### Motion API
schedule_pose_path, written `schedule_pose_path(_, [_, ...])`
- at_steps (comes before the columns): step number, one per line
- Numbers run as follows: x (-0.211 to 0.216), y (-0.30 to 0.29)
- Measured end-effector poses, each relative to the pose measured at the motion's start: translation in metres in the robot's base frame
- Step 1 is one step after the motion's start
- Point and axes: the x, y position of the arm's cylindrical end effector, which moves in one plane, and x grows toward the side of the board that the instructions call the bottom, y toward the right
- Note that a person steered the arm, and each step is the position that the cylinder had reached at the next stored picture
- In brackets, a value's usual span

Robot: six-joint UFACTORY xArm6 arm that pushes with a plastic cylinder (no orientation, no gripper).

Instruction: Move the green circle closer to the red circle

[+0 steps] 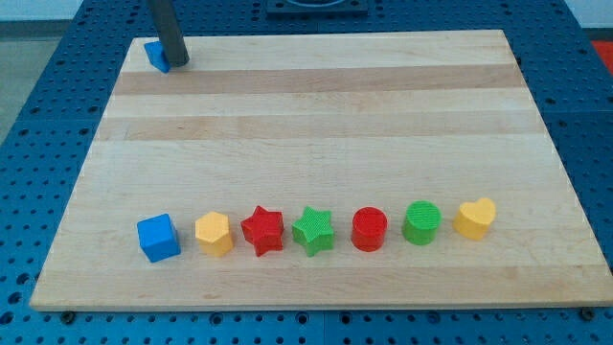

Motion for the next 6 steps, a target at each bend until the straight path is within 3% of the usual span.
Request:
schedule_pose_path(2, [0.042,-0.007])
schedule_pose_path(6, [0.009,-0.015])
